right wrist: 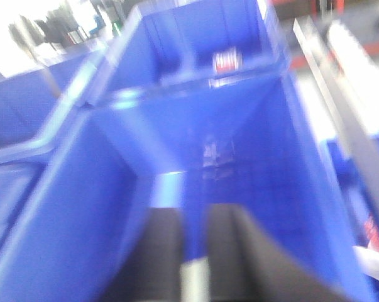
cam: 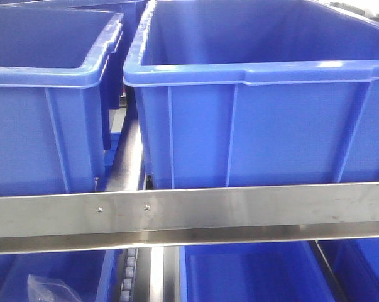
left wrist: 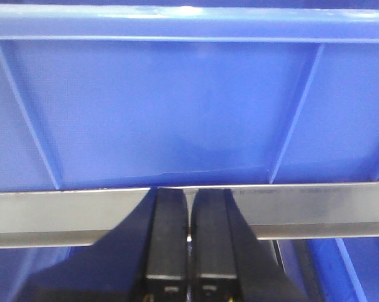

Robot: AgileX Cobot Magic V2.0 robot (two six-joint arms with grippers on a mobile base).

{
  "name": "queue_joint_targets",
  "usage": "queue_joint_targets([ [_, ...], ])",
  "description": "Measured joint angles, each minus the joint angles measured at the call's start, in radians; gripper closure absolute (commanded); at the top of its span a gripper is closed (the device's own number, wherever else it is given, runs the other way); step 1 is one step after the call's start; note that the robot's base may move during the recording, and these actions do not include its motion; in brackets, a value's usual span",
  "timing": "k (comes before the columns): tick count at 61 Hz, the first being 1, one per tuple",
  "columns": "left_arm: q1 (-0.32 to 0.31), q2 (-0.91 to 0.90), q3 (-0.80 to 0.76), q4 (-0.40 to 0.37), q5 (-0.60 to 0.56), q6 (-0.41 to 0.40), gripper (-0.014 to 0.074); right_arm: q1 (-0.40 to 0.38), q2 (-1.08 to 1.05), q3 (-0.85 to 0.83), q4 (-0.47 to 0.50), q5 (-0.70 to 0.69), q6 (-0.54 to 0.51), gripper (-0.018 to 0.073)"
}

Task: Place green plate on second shelf with right arm
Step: 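Lower the plate into the blue bin and open the right gripper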

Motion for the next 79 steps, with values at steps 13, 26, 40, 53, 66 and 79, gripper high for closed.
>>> queue_joint_targets([
  [13, 0.000, 0.000, 0.000, 0.000, 0.000, 0.000, 0.0472, 0.000, -0.320, 0.279, 0.000, 0.005, 0.000, 0.0504],
  [26, 0.000, 0.000, 0.000, 0.000, 0.000, 0.000, 0.0472, 0.000, -0.459, 0.393, 0.000, 0.010, 0.000, 0.0504],
  [40, 0.000, 0.000, 0.000, 0.000, 0.000, 0.000, 0.0472, 0.000, -0.472, 0.402, 0.000, 0.010, 0.000, 0.0504],
  [53, 0.000, 0.000, 0.000, 0.000, 0.000, 0.000, 0.0472, 0.000, -0.472, 0.404, 0.000, 0.010, -0.008, 0.0504],
  [66, 0.000, 0.000, 0.000, 0.000, 0.000, 0.000, 0.0472, -0.006, -0.529, 0.462, -0.060, 0.038, -0.051, 0.0504],
  [79, 0.000, 0.000, 0.000, 0.000, 0.000, 0.000, 0.0472, -0.067, -0.743, 0.684, -0.073, 0.046, -0.055, 0.0504],
])
